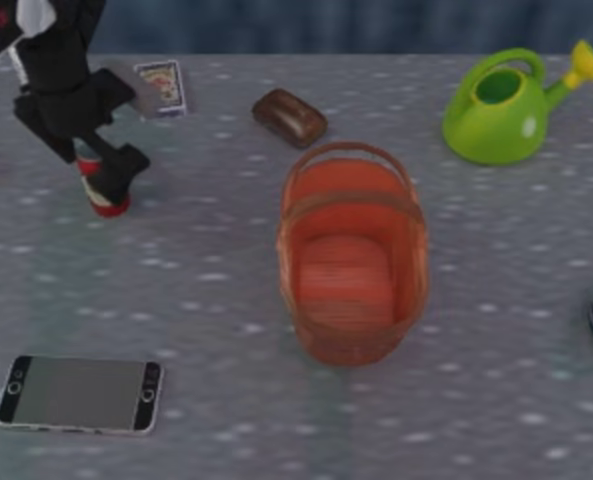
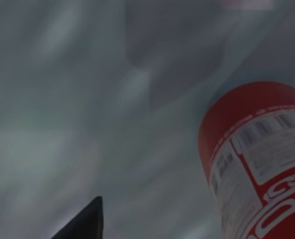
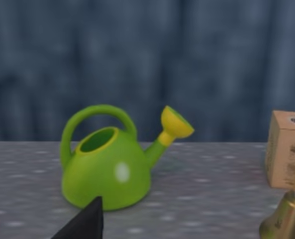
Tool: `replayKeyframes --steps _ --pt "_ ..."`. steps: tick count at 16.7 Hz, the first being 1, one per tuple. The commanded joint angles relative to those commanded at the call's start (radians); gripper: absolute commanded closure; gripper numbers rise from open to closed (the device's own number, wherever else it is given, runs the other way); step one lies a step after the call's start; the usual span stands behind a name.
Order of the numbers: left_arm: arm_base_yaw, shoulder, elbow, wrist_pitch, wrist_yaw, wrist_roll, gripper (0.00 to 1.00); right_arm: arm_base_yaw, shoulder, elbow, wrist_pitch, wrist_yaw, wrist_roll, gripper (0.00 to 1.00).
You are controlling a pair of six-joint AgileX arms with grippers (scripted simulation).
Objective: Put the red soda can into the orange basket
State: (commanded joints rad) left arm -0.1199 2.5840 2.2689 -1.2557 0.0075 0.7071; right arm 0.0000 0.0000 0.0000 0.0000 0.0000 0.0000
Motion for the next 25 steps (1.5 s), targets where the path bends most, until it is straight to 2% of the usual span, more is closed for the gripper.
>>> replayKeyframes --steps 3,16,25 --pt "0.0 0.0 -0.001 0.001 0.0 0.0 0.0 0.0 0.0 0.0 0.0 0.0 0.0 0.0" --pt "0.0 0.0 -0.001 0.001 0.0 0.0 0.98 0.0 0.0 0.0 0.0 0.0 0.0 0.0" --pt "0.002 0.0 -0.001 0.001 0.0 0.002 1.0 0.0 0.0 0.0 0.0 0.0 0.0 0.0"
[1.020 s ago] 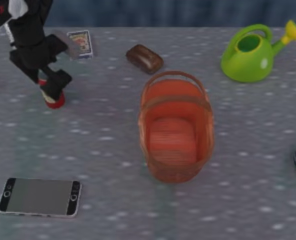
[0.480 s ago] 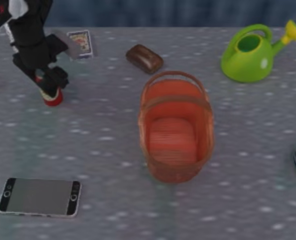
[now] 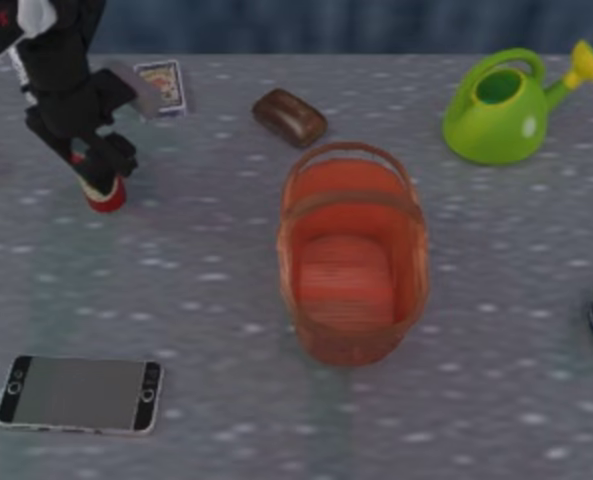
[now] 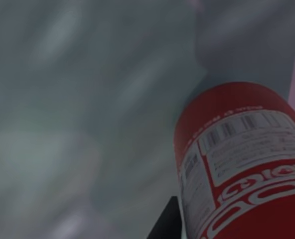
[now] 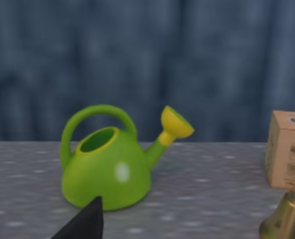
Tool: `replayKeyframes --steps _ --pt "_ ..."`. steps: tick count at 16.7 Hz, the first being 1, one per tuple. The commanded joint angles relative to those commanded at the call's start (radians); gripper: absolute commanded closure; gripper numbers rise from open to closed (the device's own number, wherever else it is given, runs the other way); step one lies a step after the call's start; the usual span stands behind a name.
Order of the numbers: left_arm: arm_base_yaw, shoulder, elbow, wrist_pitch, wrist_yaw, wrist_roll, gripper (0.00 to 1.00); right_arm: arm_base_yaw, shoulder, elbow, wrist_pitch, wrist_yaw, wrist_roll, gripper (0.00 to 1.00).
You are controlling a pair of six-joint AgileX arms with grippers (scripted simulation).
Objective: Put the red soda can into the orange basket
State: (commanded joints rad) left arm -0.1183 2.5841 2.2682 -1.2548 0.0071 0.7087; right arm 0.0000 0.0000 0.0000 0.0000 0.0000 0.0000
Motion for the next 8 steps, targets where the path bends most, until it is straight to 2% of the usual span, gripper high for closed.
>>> replayKeyframes --steps 2,4,6,8 --pt "-0.002 -0.001 -0.006 0.01 0.007 -0.003 1.0 0.0 0.0 0.0 0.0 0.0 0.0 0.0" --pt "-0.009 -0.007 -0.036 0.062 0.045 -0.023 1.0 0.0 0.0 0.0 0.0 0.0 0.0 0.0" --pt "-0.02 -0.02 -0.086 0.157 0.111 -0.057 1.0 0.0 0.0 0.0 0.0 0.0 0.0 0.0" --pt "-0.034 -0.04 -0.151 0.294 0.2 -0.103 1.0 0.0 0.0 0.0 0.0 0.0 0.0 0.0"
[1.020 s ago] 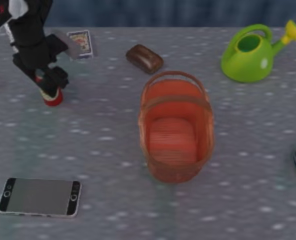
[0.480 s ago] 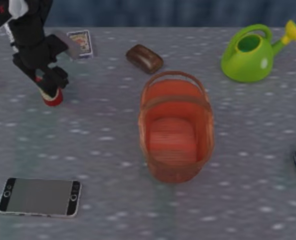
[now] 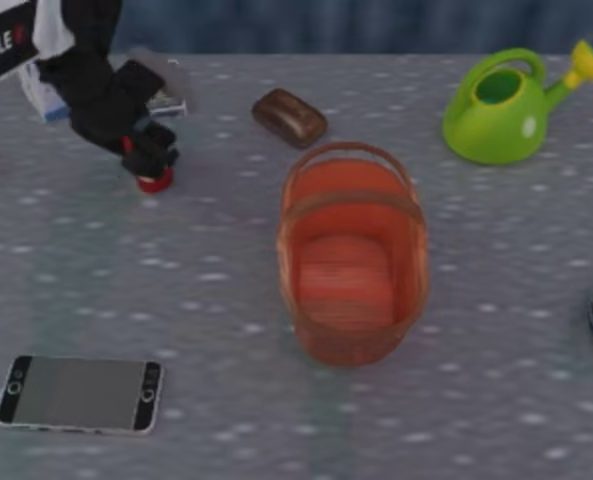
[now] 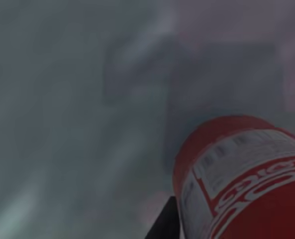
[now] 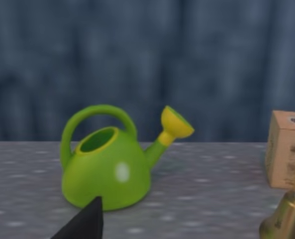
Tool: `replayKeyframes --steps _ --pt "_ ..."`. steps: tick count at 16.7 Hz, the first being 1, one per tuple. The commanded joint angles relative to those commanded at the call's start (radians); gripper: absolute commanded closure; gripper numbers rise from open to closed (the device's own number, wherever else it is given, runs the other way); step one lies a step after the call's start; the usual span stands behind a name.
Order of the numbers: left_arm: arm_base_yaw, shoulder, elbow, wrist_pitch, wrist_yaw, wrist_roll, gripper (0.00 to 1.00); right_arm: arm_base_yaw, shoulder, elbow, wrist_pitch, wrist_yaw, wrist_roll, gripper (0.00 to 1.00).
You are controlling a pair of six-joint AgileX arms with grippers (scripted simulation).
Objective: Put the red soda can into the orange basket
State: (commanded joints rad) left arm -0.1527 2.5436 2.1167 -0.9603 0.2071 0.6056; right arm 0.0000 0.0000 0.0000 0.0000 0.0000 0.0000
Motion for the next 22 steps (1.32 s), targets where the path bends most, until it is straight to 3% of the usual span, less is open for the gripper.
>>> replayKeyframes --steps 4,12,15,19,22 --pt "-0.036 -0.072 -0.159 0.374 0.227 -0.116 1.0 0.0 0.0 0.0 0.0 0.0 0.0 0.0" --pt "-0.116 -0.286 -0.524 1.235 0.739 -0.379 1.0 0.0 0.0 0.0 0.0 0.0 0.0 0.0" --pt "-0.142 -0.356 -0.651 1.485 0.901 -0.467 1.0 0.0 0.0 0.0 0.0 0.0 0.0 0.0" --pt "-0.163 -0.414 -0.768 1.678 1.041 -0.546 1.0 0.0 0.0 0.0 0.0 0.0 0.0 0.0" --pt "-0.167 -0.425 -0.79 1.711 1.068 -0.561 1.0 0.0 0.0 0.0 0.0 0.0 0.0 0.0"
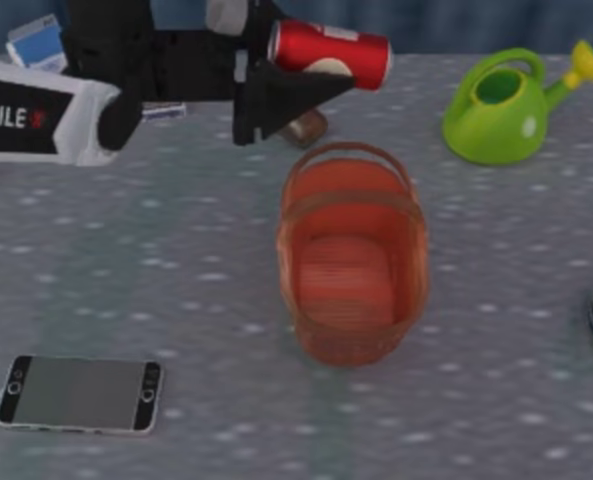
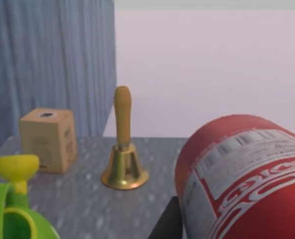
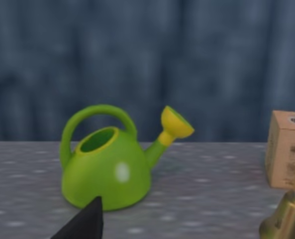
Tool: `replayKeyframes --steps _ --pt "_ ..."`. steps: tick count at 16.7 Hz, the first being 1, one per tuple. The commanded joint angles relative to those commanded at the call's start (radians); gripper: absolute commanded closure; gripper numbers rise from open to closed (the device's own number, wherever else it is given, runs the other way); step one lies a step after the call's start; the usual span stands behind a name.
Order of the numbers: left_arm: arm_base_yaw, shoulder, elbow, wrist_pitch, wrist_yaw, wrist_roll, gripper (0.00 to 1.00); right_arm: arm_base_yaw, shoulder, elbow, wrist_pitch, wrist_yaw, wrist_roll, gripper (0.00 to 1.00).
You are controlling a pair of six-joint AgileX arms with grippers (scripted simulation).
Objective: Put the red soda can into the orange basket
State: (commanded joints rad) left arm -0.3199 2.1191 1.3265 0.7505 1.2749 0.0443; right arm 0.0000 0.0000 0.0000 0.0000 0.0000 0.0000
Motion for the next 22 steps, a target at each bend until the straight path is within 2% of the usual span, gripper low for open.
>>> replayKeyframes --steps 6,14,19,22 --pt "0.005 0.02 0.001 0.015 0.001 0.002 1.0 0.0 0.0 0.0 0.0 0.0 0.0 0.0" --pt "0.024 0.239 -0.053 0.301 0.002 -0.004 1.0 0.0 0.0 0.0 0.0 0.0 0.0 0.0" --pt "0.026 0.253 -0.059 0.316 0.002 -0.005 1.0 0.0 0.0 0.0 0.0 0.0 0.0 0.0" --pt "0.026 0.253 -0.059 0.316 0.002 -0.005 0.77 0.0 0.0 0.0 0.0 0.0 0.0 0.0"
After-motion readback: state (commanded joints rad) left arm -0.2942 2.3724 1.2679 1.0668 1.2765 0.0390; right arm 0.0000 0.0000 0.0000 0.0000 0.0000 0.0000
